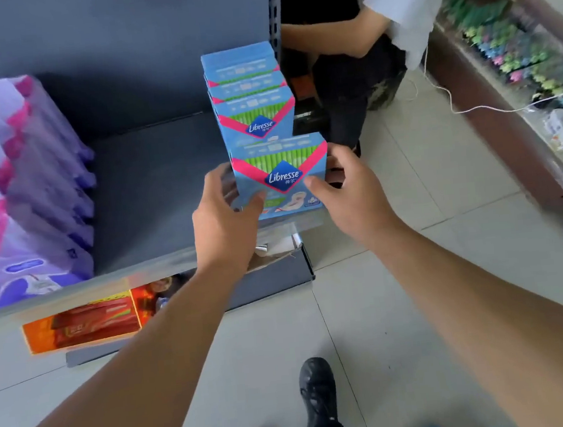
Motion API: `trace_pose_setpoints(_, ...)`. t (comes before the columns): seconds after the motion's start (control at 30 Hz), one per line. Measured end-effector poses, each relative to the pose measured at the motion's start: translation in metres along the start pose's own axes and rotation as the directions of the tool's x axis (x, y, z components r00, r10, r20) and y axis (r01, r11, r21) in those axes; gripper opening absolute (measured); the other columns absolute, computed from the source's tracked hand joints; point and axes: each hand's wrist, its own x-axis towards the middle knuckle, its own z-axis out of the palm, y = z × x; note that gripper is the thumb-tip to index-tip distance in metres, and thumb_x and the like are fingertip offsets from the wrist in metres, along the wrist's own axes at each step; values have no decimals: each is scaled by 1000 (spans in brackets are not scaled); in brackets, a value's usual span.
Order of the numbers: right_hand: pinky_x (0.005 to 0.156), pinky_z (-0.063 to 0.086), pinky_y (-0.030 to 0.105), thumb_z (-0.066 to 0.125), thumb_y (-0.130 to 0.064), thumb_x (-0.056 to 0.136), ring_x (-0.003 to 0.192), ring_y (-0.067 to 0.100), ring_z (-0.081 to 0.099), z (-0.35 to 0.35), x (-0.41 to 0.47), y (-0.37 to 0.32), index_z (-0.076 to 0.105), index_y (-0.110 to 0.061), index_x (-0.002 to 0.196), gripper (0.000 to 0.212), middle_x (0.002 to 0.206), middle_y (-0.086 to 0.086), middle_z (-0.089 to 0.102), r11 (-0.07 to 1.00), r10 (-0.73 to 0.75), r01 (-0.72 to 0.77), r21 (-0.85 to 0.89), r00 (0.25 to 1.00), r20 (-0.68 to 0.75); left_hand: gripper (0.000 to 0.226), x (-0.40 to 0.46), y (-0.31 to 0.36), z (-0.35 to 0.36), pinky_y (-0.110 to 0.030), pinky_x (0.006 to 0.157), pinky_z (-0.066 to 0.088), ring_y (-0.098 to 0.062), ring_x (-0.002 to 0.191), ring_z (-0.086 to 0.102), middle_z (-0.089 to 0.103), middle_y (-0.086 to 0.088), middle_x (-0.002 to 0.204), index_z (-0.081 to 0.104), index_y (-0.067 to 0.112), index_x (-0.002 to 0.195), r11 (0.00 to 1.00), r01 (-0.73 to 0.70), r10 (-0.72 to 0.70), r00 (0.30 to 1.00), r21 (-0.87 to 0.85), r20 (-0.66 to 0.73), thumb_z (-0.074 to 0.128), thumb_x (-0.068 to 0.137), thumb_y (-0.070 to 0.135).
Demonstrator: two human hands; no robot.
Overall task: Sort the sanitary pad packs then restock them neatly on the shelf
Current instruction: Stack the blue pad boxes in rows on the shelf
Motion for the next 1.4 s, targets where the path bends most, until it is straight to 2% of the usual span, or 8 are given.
trace_pose_setpoints(0.1, 72, 49, 8, 65, -22, 92, 103, 5, 61, 14, 28, 5, 52, -17, 130, 40, 115, -7, 65, 999, -38, 38, -24, 999, -4, 49, 23, -5, 7, -11, 79, 49, 4, 98, 62, 64, 19, 108, 49, 27, 127, 1000, -2, 4, 997, 26, -77, 74, 85, 26)
trace_pose_setpoints(0.27, 76, 48, 8, 66, -23, 92, 105, 6, 62, 30, 62, 16, 54, -16, 127, 38, 116, -6, 66, 995, -78, 77, -70, 997, -19, 44, 53, -15, 18, -6, 72, 48, 4, 94, 64, 67, 15, 105, 50, 26, 122, 998, 14, -6, 992, 64, -127, 74, 85, 24)
trace_pose_setpoints(0.53, 72, 49, 9, 66, -25, 92, 101, 5, 62, 30, 78, 19, 52, -15, 121, 34, 113, -6, 66, 991, -87, 79, -106, 993, -74, 45, 76, -12, 29, -34, 84, 55, -4, 99, 65, 64, 16, 102, 46, 25, 122, 990, 1, 18, 990, 143, -136, 72, 86, 19)
trace_pose_setpoints(0.73, 78, 58, 30, 67, -26, 92, 103, 10, 63, 34, 83, 21, 51, -14, 116, 31, 113, -3, 67, 986, -77, 65, -152, 994, -76, 44, 79, -13, 31, -30, 82, 54, -3, 95, 62, 61, 17, 102, 45, 22, 121, 985, -1, 26, 989, 170, -146, 72, 87, 20)
trace_pose_setpoints(0.93, 76, 56, 25, 69, -26, 90, 101, 11, 64, 34, 83, 24, 51, -14, 116, 34, 111, -4, 67, 985, -65, 58, -165, 997, -38, 46, 78, -12, 29, -31, 81, 54, -9, 100, 64, 64, 13, 113, 44, 18, 124, 978, -31, 59, 990, 207, -128, 71, 88, 21)
trace_pose_setpoints(1.13, 92, 52, 31, 67, -26, 91, 115, 14, 57, 25, 70, 21, 48, -13, 132, 48, 125, 0, 62, 982, -29, 24, -189, 999, -24, 52, 68, -14, 26, -28, 81, 47, -15, 117, 54, 55, 6, 133, 38, 17, 131, 967, -17, 48, 992, 254, -115, 66, 87, 17)
trace_pose_setpoints(1.27, 96, 42, 25, 60, -24, 95, 124, 16, 51, 8, 35, 13, 45, -12, 139, 49, 136, 2, 56, 962, -55, 44, -270, 998, -32, 54, 35, -9, 19, -17, 91, 30, -19, 129, 36, 42, -4, 142, 40, 11, 137, 919, -172, 248, 952, 356, -181, 60, 87, 17)
trace_pose_setpoints(1.4, 92, 42, 25, 55, -18, 95, 119, 19, 52, -18, -28, 11, 52, -11, 135, 41, 130, 3, 59, 907, -141, 107, -407, 989, -55, 43, -11, 2, 15, -30, 96, 39, -23, 117, 42, 51, -8, 128, 49, 9, 127, 810, -426, 476, 879, 404, -27, 57, 85, 14)
